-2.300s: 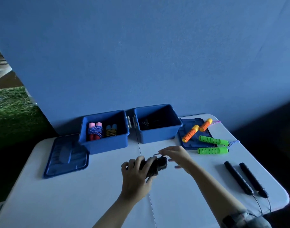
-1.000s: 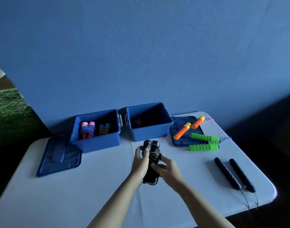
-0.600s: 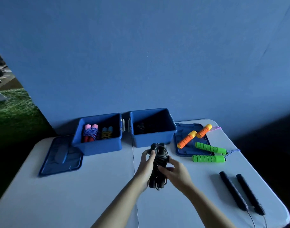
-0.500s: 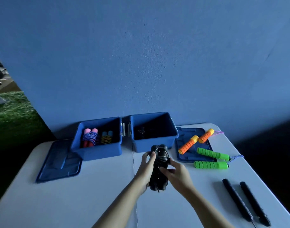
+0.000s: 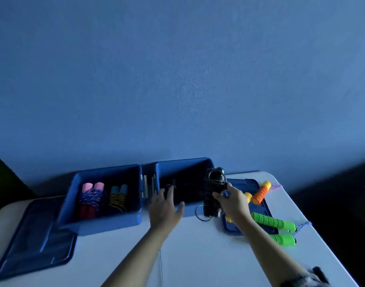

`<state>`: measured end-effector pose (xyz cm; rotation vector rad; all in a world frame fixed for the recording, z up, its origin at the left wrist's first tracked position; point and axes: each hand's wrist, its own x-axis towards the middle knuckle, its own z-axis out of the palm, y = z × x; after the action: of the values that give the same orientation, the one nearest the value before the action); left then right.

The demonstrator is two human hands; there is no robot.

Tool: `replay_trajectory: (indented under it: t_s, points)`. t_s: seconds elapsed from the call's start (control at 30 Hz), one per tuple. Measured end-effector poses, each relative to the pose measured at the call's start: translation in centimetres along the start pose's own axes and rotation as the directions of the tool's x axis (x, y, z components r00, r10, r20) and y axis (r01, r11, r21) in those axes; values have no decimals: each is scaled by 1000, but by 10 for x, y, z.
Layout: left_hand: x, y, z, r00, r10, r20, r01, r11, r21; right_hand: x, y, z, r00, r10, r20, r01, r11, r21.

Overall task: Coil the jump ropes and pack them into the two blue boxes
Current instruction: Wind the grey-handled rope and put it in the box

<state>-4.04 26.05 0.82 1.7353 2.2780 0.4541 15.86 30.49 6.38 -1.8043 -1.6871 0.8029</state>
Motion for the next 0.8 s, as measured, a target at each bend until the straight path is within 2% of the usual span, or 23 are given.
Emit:
replay_trajectory:
  t_s: [0.1, 0.17, 0.27, 0.37, 0.43, 0.53, 0.8]
  points:
    - [18, -9, 9, 999, 0, -54, 3, 998, 58, 29, -5, 7, 1000, -15, 13, 16, 997, -75]
    - [26, -12, 16, 999, -31, -28, 33, 998, 58, 45, -7, 13, 999, -11, 31, 15, 993, -117]
    - [30, -10, 24, 994, -112, -18, 111, 992, -54, 63, -12, 18, 1000, -4, 21, 7, 990, -144]
    - [27, -5, 28, 986, -149, -79, 142, 985, -93, 80, -19, 24, 998, -57, 8, 58, 986, -159]
    - [29, -3, 25, 981, -147, -124, 146, 989, -17, 89, -22, 34, 996, -86, 25, 89, 972, -219]
    - [35, -6, 19, 989, -115, -88, 125, 986, 112, 98, -17, 51, 994, -88, 69, 105, 947, -305]
    - [42, -12, 32, 987, -45, -156, 59, 994, 88, 98, 8, 77, 986, -46, 161, 104, 922, -373]
